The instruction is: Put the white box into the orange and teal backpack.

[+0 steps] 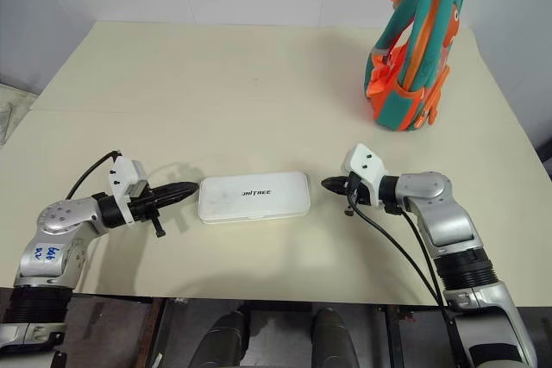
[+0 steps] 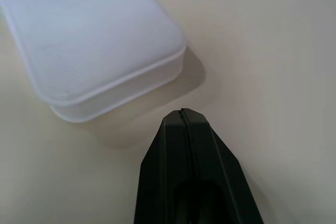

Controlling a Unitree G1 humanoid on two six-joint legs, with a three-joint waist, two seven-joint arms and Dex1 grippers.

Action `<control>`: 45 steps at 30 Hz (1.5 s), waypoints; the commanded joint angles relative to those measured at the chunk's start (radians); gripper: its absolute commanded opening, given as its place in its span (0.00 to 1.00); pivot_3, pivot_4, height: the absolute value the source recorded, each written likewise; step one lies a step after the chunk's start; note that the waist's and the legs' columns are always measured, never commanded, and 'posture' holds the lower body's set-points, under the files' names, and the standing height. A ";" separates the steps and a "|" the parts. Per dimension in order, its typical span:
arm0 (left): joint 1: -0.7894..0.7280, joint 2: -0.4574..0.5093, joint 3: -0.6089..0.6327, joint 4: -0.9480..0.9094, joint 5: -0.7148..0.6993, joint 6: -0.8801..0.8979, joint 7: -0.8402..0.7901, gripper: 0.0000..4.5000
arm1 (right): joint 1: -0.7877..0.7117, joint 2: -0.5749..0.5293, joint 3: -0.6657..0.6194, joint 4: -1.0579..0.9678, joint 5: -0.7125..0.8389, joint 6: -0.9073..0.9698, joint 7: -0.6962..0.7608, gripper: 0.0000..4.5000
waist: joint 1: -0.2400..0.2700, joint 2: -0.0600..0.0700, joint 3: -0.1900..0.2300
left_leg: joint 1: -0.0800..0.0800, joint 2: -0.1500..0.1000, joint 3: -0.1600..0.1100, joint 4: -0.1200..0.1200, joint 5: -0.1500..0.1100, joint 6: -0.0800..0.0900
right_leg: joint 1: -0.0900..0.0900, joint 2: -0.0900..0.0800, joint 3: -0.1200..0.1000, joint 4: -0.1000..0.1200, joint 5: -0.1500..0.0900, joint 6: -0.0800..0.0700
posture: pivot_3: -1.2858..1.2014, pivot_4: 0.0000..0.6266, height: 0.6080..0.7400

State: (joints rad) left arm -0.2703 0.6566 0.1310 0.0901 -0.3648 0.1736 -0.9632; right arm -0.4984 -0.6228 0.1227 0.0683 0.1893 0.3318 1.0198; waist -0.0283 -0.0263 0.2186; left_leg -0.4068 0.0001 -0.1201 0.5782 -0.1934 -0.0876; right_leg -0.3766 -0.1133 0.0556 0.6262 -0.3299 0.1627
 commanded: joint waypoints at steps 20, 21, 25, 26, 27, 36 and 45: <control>0.017 -0.007 0.001 -0.049 -0.003 0.047 0.035 0.01 | 0.051 0.003 -0.014 -0.073 0.039 0.007 0.016 0.00 | 0.000 0.000 0.000 | 0.000 0.000 0.000 0.000 0.000 0.000 | 0.000 0.000 0.000 0.000 0.000 0.000 | 0.52 0.24 1.00; 0.015 -0.012 -0.008 -0.052 -0.004 0.051 0.033 0.01 | 0.054 0.003 -0.014 -0.075 0.040 0.008 0.016 0.00 | 0.000 0.000 0.000 | 0.000 0.000 0.000 0.000 0.000 0.000 | 0.000 0.000 0.000 0.000 0.000 0.000 | 0.52 0.24 1.00; 0.001 -0.029 -0.041 -0.050 0.001 0.064 0.029 0.01 | 0.067 0.001 -0.018 -0.098 0.048 0.019 0.014 0.00 | 0.001 0.000 0.000 | 0.000 0.000 0.000 0.000 0.000 0.000 | 0.000 0.000 0.000 0.000 0.000 0.000 | 0.52 0.24 1.00; -0.002 -0.033 -0.046 -0.049 0.002 0.063 0.030 0.01 | 0.070 0.000 -0.019 -0.104 0.050 0.022 0.014 0.00 | 0.001 0.000 0.000 | 0.000 0.000 0.000 0.000 0.000 0.000 | 0.000 0.000 0.000 0.000 0.000 0.000 | 0.52 0.24 1.00; -0.005 -0.036 -0.049 -0.047 0.002 0.062 0.030 0.01 | 0.073 -0.001 -0.021 -0.110 0.052 0.025 0.014 0.00 | 0.001 0.000 0.000 | 0.000 0.000 0.000 0.000 0.000 0.000 | 0.000 0.000 0.000 0.000 0.000 0.000 | 0.52 0.24 1.00; -0.063 -0.066 -0.089 -0.001 0.014 0.042 -0.004 0.01 | 0.158 -0.046 -0.072 -0.208 0.092 0.088 0.014 0.00 | 0.004 0.000 0.000 | 0.000 0.000 0.000 0.000 0.000 0.000 | 0.000 0.000 0.000 -0.001 0.000 0.000 | 0.52 0.24 1.00; -0.105 -0.091 -0.128 0.040 0.030 0.027 -0.039 0.01 | 0.215 -0.081 -0.104 -0.247 0.089 0.114 -0.008 0.00 | 0.000 0.000 0.000 | 0.000 0.000 0.000 0.001 0.000 0.000 | 0.000 0.000 0.000 -0.001 0.000 0.000 | 0.52 0.24 1.00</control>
State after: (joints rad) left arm -0.3563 0.5692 0.0160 0.1419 -0.3402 0.2254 -0.9821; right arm -0.2882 -0.6968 0.0343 -0.1309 0.2584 0.4614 1.0122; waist -0.0279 -0.0267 0.2184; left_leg -0.4069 -0.0002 -0.1200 0.5787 -0.1934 -0.0876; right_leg -0.3762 -0.1135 0.0556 0.6254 -0.3298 0.1629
